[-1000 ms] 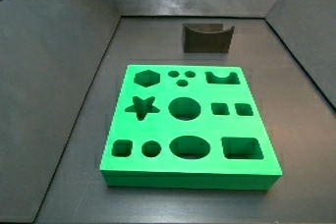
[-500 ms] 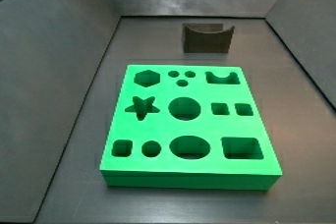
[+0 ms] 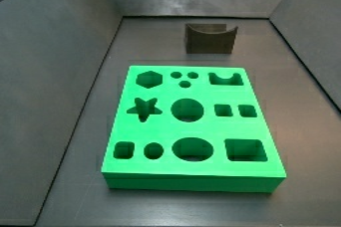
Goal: Pick up the double-square object. Move up. Place the double-square object on the fixture. Regrasp the double-square object. Move to above the board. Insert the double-square object.
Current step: Place the double-square object on the fixture.
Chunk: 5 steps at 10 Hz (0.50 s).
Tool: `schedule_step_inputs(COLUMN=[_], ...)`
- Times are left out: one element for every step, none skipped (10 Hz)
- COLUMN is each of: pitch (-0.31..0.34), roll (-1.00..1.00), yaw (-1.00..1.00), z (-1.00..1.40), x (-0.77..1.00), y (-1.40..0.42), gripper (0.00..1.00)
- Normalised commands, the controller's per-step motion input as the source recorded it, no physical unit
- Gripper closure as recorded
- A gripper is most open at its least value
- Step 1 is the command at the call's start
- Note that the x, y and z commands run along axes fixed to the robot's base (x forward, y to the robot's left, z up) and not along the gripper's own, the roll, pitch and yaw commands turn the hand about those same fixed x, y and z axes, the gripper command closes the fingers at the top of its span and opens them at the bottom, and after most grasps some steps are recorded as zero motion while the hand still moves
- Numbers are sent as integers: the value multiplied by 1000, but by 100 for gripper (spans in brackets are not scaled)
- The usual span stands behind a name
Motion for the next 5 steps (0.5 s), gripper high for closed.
schedule_step_inputs(pitch=[116,115,123,125,141], roll=[-148,-150,-1000,-1000,-1000], yaw=[-16,-9,217,215,165], z=[12,11,-76,-78,-67], x=[1000,1000,1000,1000,1000], y=[-58,-54,-119,-115,-74], gripper=[100,100,100,100,100])
